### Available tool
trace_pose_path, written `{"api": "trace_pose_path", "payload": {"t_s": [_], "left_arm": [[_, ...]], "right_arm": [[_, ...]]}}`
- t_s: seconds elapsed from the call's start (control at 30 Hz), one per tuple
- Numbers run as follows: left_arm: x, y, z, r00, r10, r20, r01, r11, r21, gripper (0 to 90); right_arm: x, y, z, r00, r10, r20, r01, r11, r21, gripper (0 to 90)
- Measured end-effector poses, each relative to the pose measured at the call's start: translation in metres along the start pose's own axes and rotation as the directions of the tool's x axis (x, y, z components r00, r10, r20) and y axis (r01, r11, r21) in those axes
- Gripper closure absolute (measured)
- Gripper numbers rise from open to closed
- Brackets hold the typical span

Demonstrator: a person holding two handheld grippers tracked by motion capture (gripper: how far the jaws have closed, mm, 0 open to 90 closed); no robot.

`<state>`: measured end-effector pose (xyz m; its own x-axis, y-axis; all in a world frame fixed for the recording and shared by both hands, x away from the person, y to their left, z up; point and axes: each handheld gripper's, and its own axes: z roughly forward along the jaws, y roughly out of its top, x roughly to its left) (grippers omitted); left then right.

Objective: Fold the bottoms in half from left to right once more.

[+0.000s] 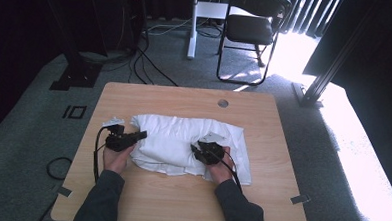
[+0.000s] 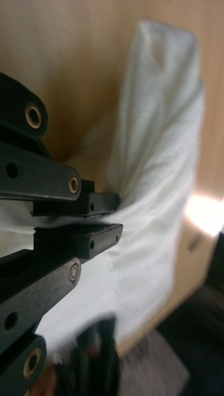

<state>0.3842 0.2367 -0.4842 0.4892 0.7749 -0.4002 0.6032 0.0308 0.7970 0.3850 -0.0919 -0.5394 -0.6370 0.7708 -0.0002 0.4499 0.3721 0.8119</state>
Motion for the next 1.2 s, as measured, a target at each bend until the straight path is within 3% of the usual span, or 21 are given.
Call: {"api": "trace_pose_path", "payload": {"t_s": [0.1, 0.23, 0.3, 0.37, 0.43, 0.53, 0.57, 0.67, 0.8, 0.83, 0.9, 1.0, 1.1, 1.2], "left_arm": [[-0.017, 0.019, -0.003, 0.9981, 0.052, 0.034, -0.051, 0.9982, -0.03, 86.3], [-0.042, 0.042, 0.001, 0.9893, 0.109, 0.097, -0.104, 0.9929, -0.057, 86.4], [-0.055, 0.05, 0.006, 0.9806, 0.139, 0.138, -0.131, 0.9892, -0.066, 86.5], [-0.07, 0.056, 0.012, 0.9684, 0.168, 0.184, -0.159, 0.9851, -0.067, 86.5], [-0.084, 0.058, 0.021, 0.9579, 0.217, 0.187, -0.213, 0.9761, -0.046, 86.4], [-0.094, 0.056, 0.034, 0.9517, 0.256, 0.17, -0.258, 0.9661, -0.012, 86.4], [-0.095, 0.055, 0.035, 0.952, 0.256, 0.167, -0.259, 0.9658, -0.005, 86.4], [-0.094, 0.052, 0.037, 0.9493, 0.272, 0.158, -0.277, 0.9609, 0.008, 86.3], [-0.093, 0.051, 0.037, 0.9489, 0.277, 0.151, -0.283, 0.9591, 0.017, 86.3], [-0.093, 0.051, 0.037, 0.9483, 0.28, 0.149, -0.286, 0.9579, 0.021, 86.3], [-0.094, 0.051, 0.038, 0.9463, 0.287, 0.148, -0.293, 0.9557, 0.022, 86.3], [-0.097, 0.049, 0.041, 0.9436, 0.297, 0.147, -0.304, 0.9522, 0.029, 86.3], [-0.102, 0.047, 0.047, 0.9389, 0.312, 0.145, -0.321, 0.9461, 0.043, 86.3], [-0.108, 0.045, 0.055, 0.9331, 0.326, 0.153, -0.337, 0.9399, 0.055, 86.3]], "right_arm": [[0.005, 0.0, 0.006, 0.9997, 0.024, -0.007, -0.024, 1.0, 0.007, 63.0], [0.019, 0.004, 0.016, 0.9998, 0.019, 0.008, -0.019, 1.0, 0.0, 63.7], [0.028, 0.006, 0.021, 0.9998, 0.021, 0.0, -0.021, 1.0, -0.006, 64.0], [0.033, 0.008, 0.027, 0.9976, 0.06, -0.035, -0.06, 0.998, -0.017, 64.2], [0.039, 0.01, 0.033, 0.9948, 0.082, -0.062, -0.084, 0.996, -0.033, 64.3], [0.043, 0.013, 0.038, 0.9896, 0.101, -0.102, -0.106, 0.993, -0.047, 61.3], [0.042, 0.013, 0.037, 0.9855, 0.112, -0.127, -0.119, 0.992, -0.049, 57.8], [0.036, 0.015, 0.023, 0.9792, 0.12, -0.164, -0.128, 0.991, -0.037, 43.5], [0.025, 0.013, -0.01, 0.996, 0.009, -0.089, -0.012, 0.999, -0.038, 33.0], [0.019, 0.01, -0.019, 0.9981, -0.022, -0.058, 0.019, 0.999, -0.043, 33.9], [0.005, 0.003, -0.037, 0.9994, -0.033, -0.009, 0.033, 0.998, -0.054, 38.6], [-0.022, -0.012, -0.055, 0.9982, 0.001, 0.06, 0.001, 1.0, -0.03, 44.7], [-0.044, -0.03, -0.056, 0.9935, 0.062, 0.095, -0.065, 0.998, 0.023, 45.6], [-0.054, -0.044, -0.048, 0.9917, 0.1, 0.08, -0.106, 0.992, 0.066, 45.4]]}}
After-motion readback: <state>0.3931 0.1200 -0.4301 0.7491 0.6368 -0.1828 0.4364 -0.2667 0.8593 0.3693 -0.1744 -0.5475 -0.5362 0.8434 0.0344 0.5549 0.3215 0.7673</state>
